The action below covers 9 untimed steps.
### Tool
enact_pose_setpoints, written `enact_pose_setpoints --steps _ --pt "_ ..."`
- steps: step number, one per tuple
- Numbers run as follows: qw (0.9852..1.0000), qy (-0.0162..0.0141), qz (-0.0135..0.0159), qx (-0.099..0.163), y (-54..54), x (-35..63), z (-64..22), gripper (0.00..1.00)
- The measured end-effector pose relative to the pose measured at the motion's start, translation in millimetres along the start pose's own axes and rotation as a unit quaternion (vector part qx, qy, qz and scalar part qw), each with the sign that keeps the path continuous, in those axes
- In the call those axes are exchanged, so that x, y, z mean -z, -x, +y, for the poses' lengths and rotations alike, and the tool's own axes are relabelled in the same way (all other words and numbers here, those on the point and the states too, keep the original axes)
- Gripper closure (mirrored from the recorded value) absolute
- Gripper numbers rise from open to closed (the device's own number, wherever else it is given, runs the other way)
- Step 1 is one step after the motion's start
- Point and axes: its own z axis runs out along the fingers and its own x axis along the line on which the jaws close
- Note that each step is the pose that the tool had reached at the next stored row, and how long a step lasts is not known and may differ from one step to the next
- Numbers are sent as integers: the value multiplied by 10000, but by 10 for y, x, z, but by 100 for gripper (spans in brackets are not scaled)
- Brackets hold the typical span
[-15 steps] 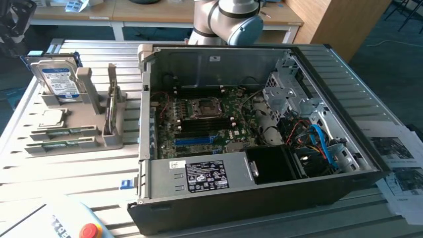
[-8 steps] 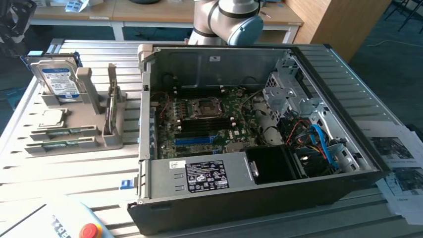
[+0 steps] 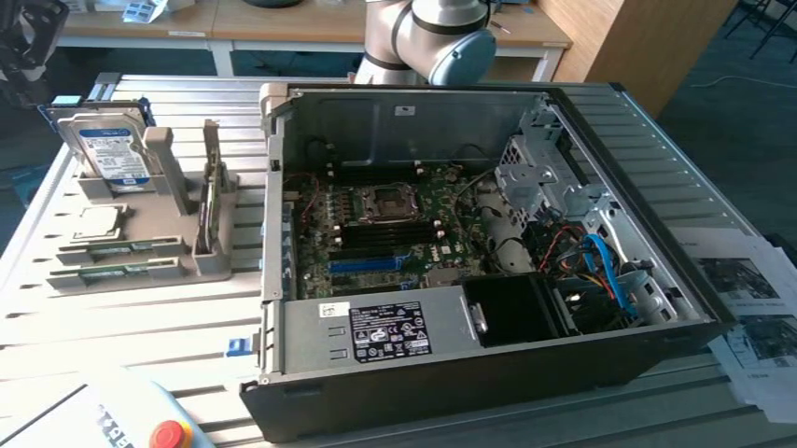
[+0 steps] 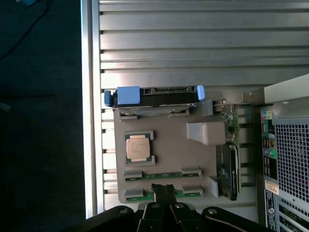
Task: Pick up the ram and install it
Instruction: 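Pick up the ram and move it above insertion slot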
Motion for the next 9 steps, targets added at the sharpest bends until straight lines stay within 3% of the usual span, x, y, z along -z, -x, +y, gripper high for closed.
enact_pose_setpoints --steps 6,7,9 --pt "9996 7 15 297 0 -1 -2 90" --pt "9984 12 34 560 0 0 -2 90" --pt "9975 14 43 703 0 -1 -2 90"
